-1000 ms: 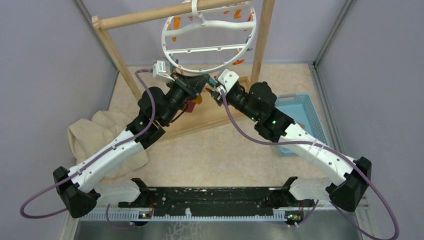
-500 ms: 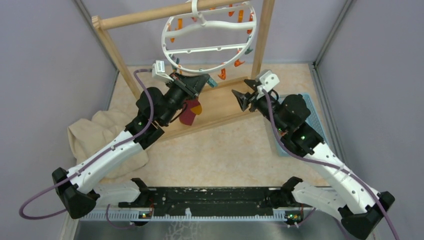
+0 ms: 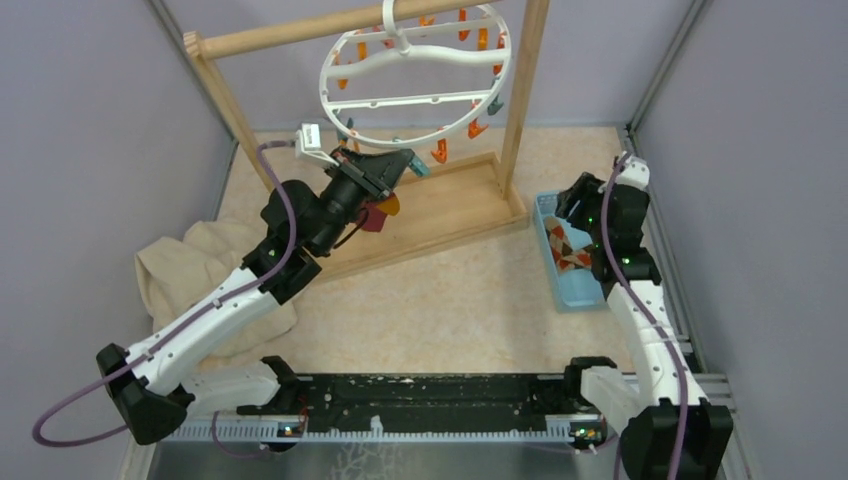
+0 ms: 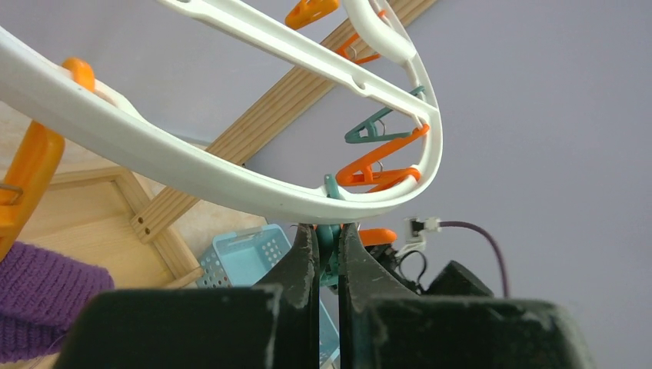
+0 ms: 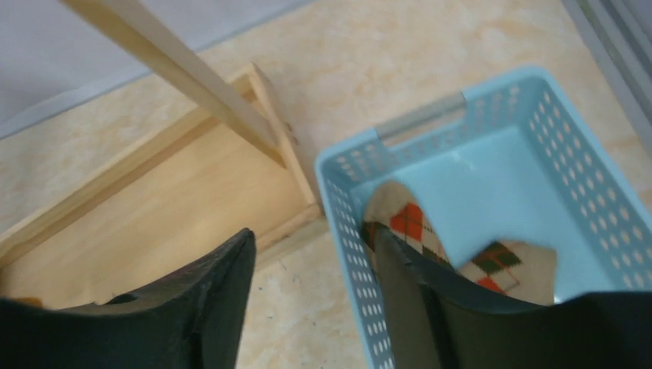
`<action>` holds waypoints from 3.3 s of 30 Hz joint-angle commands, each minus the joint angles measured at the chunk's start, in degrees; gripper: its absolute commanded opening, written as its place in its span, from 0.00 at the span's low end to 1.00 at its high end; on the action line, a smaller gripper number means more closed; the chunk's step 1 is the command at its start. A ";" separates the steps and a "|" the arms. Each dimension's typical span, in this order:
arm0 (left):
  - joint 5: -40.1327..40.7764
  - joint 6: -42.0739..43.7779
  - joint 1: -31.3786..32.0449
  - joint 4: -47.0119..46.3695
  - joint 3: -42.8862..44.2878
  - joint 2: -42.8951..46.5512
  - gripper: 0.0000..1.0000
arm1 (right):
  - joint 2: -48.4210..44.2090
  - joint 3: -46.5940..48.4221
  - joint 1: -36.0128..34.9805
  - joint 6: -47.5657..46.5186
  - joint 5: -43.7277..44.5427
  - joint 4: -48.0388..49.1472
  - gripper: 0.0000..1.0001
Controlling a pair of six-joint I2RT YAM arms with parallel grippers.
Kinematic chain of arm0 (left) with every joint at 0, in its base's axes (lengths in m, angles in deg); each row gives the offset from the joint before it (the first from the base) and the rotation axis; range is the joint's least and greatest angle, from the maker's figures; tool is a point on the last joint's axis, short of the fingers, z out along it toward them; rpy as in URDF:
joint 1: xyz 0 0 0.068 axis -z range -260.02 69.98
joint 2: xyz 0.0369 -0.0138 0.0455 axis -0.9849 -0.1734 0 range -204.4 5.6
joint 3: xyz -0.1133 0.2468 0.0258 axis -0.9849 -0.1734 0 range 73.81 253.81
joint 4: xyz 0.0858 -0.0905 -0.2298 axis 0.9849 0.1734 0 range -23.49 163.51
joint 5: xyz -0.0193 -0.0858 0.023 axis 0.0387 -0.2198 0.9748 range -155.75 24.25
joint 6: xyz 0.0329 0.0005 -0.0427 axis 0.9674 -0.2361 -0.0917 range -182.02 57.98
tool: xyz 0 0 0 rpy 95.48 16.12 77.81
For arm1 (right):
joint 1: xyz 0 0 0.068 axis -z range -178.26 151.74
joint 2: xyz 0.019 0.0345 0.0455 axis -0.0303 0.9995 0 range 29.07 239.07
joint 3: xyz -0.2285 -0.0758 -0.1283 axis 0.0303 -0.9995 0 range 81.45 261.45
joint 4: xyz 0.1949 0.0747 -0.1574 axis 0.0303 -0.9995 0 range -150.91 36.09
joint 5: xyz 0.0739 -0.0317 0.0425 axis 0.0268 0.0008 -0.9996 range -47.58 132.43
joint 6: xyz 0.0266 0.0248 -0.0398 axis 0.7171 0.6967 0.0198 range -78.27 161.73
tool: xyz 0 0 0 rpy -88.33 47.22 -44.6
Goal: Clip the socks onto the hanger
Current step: Open the clamp at the hanger, then pick up the sock from the bin, then place the sock at the center of the board.
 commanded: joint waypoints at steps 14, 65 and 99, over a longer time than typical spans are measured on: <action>-1.04 1.19 0.19 0.31 -2.31 3.58 0.00 | 9.94 -15.02 8.79 19.24 11.10 8.14 0.71; -3.75 1.19 0.17 0.41 -2.45 2.70 0.00 | -2.89 -7.31 11.24 15.33 -29.90 21.10 0.00; -1.86 1.55 0.17 0.95 -2.65 2.71 0.00 | 14.16 -7.80 -30.14 -10.54 26.73 3.62 0.00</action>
